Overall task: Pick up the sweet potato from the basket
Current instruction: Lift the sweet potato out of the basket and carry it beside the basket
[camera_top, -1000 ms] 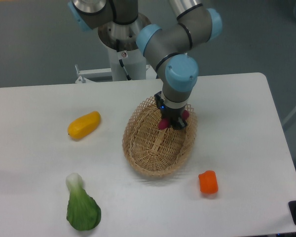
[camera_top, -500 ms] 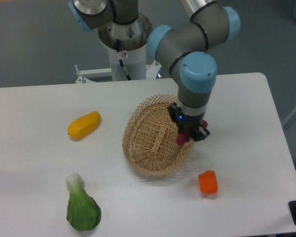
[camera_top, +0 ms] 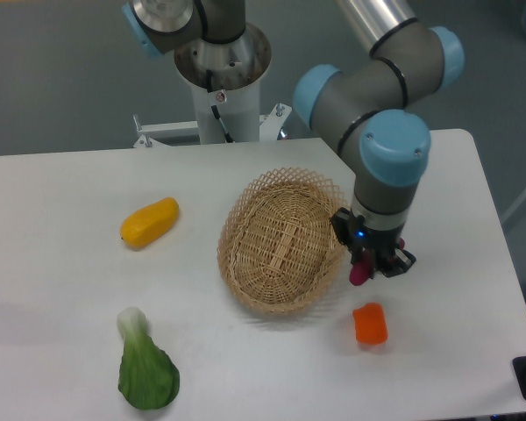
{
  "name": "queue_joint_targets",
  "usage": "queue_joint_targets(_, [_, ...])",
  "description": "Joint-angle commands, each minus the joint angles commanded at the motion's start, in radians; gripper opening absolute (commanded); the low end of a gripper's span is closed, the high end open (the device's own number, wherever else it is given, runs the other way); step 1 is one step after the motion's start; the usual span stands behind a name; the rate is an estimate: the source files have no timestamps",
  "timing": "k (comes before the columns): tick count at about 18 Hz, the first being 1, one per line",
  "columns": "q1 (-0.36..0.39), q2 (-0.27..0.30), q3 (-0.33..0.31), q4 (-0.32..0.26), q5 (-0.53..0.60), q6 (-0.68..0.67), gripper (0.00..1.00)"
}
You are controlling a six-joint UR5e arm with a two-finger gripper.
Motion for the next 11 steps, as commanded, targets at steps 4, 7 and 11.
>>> queue_joint_targets(4, [0.014, -0.023, 0.035, -0.017, 0.000, 0.012, 0.16])
queue_joint_targets(7, [0.015, -0.031, 0.045, -0.017, 0.002, 0.025, 0.16])
queue_joint_targets(11, [0.018, -0.037, 0.046, -0.015, 0.006, 0.025, 0.16])
